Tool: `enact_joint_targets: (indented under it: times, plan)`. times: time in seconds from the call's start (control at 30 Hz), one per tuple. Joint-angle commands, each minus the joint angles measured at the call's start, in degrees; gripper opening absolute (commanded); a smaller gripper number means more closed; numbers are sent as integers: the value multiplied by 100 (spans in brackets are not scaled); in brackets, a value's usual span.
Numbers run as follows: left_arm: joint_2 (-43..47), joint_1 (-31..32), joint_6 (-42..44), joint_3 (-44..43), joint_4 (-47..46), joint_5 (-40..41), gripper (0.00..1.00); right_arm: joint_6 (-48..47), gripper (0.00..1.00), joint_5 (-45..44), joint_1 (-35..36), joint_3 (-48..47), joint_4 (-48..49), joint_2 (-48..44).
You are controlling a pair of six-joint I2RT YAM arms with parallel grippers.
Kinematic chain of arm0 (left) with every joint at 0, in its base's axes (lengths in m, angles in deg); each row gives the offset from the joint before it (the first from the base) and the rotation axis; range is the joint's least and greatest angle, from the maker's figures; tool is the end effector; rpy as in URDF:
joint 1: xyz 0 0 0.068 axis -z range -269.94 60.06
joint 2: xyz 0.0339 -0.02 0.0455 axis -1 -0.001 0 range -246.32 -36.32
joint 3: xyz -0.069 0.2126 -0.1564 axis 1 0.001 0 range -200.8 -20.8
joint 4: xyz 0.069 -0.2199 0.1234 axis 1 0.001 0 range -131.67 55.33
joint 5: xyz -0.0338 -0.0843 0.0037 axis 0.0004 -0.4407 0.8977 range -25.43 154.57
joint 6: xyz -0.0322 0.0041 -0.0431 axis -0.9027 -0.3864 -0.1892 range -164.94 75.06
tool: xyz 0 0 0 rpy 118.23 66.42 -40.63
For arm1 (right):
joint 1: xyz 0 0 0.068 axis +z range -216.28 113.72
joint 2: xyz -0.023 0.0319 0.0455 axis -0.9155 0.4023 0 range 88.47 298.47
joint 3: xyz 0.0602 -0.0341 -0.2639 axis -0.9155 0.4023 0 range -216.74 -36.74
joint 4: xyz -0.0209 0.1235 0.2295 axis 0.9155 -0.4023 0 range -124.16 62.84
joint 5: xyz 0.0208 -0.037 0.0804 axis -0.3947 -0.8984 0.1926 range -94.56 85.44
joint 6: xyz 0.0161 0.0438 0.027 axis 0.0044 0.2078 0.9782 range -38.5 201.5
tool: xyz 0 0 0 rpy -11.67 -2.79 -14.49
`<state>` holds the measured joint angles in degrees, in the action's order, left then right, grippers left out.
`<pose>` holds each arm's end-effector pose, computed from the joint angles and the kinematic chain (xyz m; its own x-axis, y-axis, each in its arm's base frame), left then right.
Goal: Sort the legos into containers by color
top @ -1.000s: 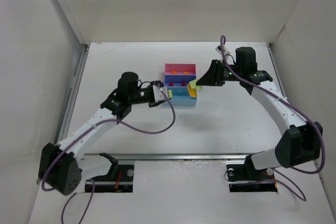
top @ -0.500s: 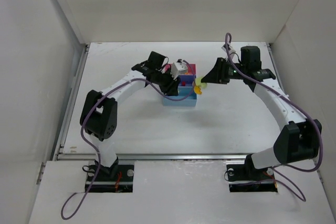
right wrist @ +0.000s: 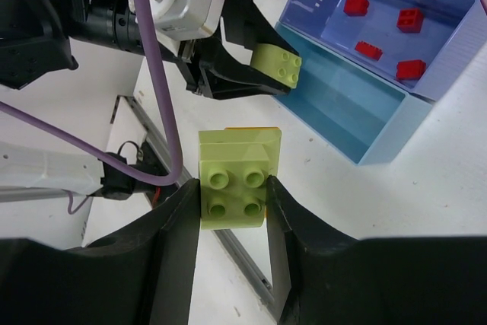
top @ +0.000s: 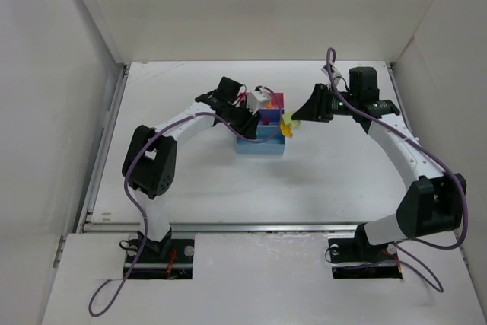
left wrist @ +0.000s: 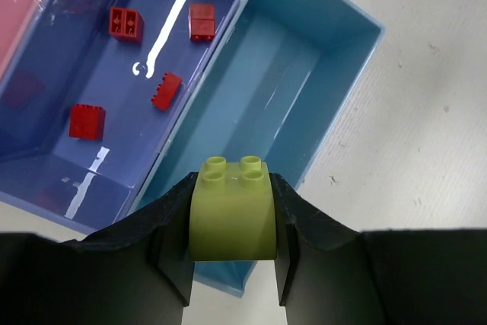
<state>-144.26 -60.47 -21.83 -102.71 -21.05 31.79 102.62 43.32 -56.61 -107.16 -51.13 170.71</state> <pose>0.3554 -0.2230 0.2355 -0.2928 0.5446 -0.7860 0.9266 0.3645 -0.0926 0.3068 0.0790 0.3264 -0.7921 0.1102 -0.6004 -0.4507 0.5578 0.6969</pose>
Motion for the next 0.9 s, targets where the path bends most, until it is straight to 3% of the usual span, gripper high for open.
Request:
enact_joint_targets:
  times: [0.0,0.03,0.17,0.3,0.47,0.67,0.8,0.87]
  plan:
    - [54,-47,-325,-107,-322,-62,25,-109,0,117,0,-175,33,-138]
    - [54,-47,-325,-106,-322,-115,35,-109,0,117,0,-175,32,-138]
    - [1,-47,-325,-106,-129,-115,60,-109,0,117,0,-175,32,-190]
    - [1,-47,-325,-1,-129,-1,75,-109,0,64,0,-175,32,-190]
    - [194,-47,-325,-1,-181,-1,73,-109,0,64,0,-175,32,-251]
    - [826,-47,315,-246,107,-1,73,-56,0,64,0,-175,-20,-252]
    - [1327,-47,1421,-308,696,-674,85,67,0,64,0,-122,242,-305]
    - [1705,5,1888,-177,777,-1010,100,128,0,125,0,-69,339,-305]
